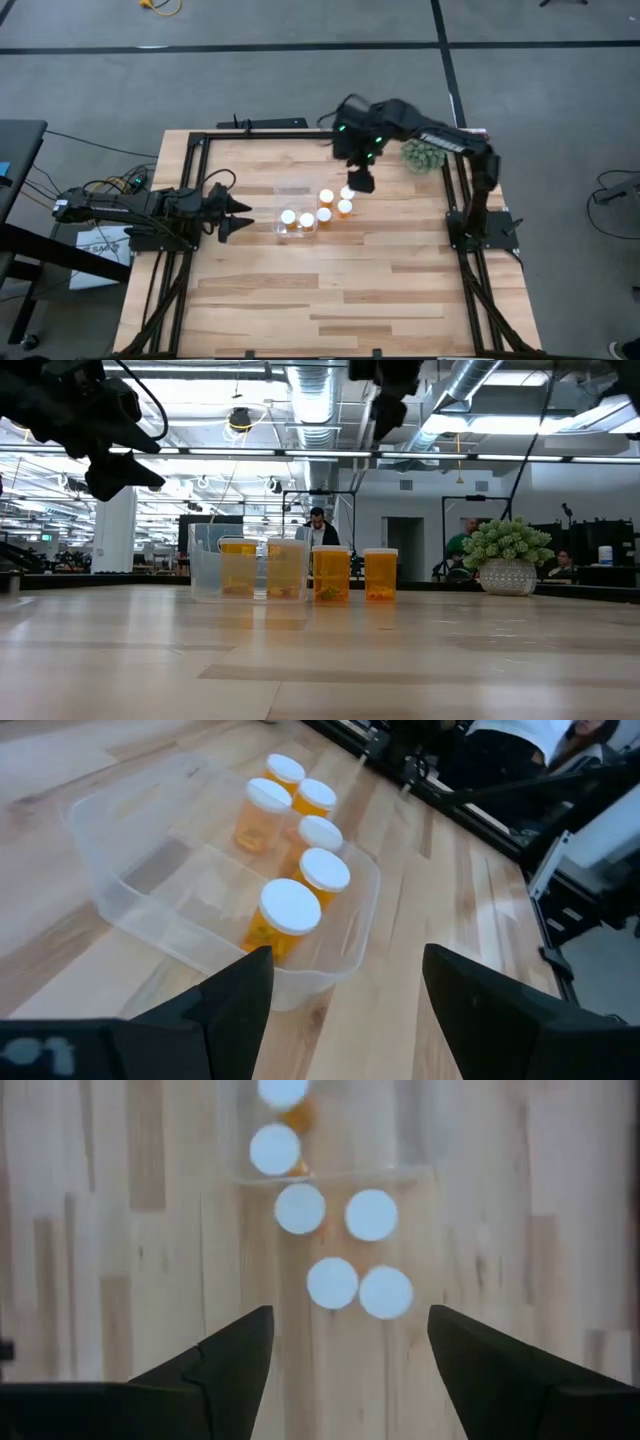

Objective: Pick and place pill bottles into a basket
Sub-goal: Put the orange pill bottle into the transparent container

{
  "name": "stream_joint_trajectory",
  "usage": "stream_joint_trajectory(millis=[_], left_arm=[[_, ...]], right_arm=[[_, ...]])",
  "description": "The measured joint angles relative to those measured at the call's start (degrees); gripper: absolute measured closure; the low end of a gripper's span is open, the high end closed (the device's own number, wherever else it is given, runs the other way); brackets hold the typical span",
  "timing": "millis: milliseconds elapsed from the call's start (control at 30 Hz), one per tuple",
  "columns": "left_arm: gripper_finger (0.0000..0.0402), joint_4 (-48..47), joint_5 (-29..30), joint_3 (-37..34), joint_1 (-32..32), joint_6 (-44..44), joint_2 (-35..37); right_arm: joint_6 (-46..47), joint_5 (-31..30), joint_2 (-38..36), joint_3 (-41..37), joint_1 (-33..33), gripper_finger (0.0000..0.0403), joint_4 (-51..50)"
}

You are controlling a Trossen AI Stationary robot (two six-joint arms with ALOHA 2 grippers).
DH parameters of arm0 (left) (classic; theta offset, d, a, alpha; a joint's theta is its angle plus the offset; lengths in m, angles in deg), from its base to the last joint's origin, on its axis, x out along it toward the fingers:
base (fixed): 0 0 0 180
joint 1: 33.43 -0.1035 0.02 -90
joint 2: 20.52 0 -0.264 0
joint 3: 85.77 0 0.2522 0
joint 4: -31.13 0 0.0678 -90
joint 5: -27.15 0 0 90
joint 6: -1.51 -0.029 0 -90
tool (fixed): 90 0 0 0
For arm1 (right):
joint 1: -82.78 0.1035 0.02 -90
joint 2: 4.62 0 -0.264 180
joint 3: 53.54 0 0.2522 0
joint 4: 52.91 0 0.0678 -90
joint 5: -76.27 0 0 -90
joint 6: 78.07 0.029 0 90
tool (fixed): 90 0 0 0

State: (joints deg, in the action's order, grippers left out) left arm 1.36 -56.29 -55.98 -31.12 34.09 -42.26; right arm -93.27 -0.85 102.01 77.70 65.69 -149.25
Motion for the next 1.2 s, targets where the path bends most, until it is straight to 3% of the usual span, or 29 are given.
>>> stream_joint_trajectory(millis=[233,500,633,800,967,1067,1200], left_arm=[[0.0154,0.02,0.89,0.00,0.00,0.24,0.00],[0.0154,0.02,3.30,0.00,0.00,0.33,-0.02],[0.0154,0.04,4.38,0.00,0.00,0.33,-0.01],[0.0154,0.04,7.86,0.00,0.00,-0.34,-0.02],[0.0154,0.05,9.20,0.00,0.00,-0.69,0.00],[0.0154,0.07,9.18,0.00,0.00,-0.71,-0.01],[0.0155,0.07,9.23,0.00,0.00,-1.40,-0.01]], right_arm=[[6.65,0.13,-17.03,-20.00,-5.28,0.0143,16.88],[17.42,-8.95,-39.99,-53.94,-5.80,0.0143,45.85],[21.54,-9.72,-47.60,-69.40,-3.82,0.0143,60.89],[33.80,-9.28,-49.55,-82.03,-0.96,0.0143,71.29],[41.84,-9.31,-46.22,-85.63,0.99,0.0143,73.19],[42.28,-9.73,-43.16,-85.78,2.32,0.0143,76.52],[36.01,-11.93,-39.77,-85.73,4.76,0.0143,81.24]])
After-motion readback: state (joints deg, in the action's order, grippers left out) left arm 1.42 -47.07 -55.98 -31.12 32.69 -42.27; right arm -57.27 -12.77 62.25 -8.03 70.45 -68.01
